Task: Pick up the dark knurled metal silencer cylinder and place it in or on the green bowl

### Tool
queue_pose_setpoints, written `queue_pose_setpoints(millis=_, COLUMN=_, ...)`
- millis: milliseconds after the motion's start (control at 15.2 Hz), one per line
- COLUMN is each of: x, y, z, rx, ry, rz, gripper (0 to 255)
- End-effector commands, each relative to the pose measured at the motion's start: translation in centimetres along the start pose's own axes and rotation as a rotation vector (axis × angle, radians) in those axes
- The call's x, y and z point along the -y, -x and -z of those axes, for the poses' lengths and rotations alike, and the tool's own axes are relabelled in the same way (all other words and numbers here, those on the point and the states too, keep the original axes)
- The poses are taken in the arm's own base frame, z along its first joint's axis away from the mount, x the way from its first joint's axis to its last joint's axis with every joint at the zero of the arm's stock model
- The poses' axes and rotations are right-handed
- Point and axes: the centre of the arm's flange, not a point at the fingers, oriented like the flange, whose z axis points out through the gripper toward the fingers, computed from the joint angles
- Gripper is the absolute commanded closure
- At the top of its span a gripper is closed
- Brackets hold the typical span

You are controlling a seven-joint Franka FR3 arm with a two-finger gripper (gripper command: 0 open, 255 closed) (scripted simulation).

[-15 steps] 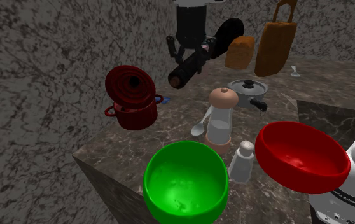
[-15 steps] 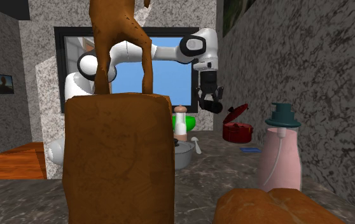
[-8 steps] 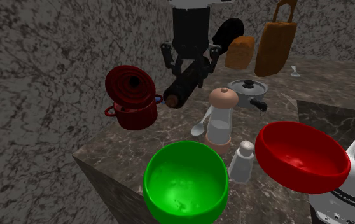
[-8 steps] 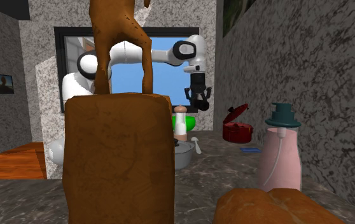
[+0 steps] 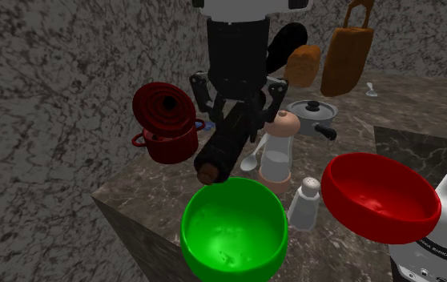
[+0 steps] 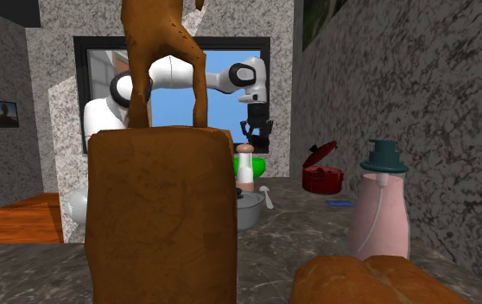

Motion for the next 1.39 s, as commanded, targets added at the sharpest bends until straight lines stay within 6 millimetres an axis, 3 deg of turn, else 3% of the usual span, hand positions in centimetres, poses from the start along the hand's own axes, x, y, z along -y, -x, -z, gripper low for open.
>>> queue_pose_setpoints(millis=0, x=-0.5, y=2.9, z=0.3, rx=0.001, ry=-0.001, rz=-0.002, gripper=255)
queue_pose_setpoints(millis=330, x=-2.1, y=9.4, z=0.4, rx=0.001, ry=-0.001, rz=-0.002, gripper=255)
queue_pose_setpoints(millis=396, x=-2.2, y=9.9, z=0.4, rx=0.001, ry=-0.001, rz=-0.002, gripper=255)
queue_pose_setpoints(millis=1188, x=-2.4, y=10.0, z=-6.3, rx=0.001, ry=-0.001, rz=-0.002, gripper=255)
queue_pose_setpoints(millis=1320, x=-2.4, y=10.0, z=-6.3, rx=0.001, ry=-0.001, rz=-0.002, gripper=255)
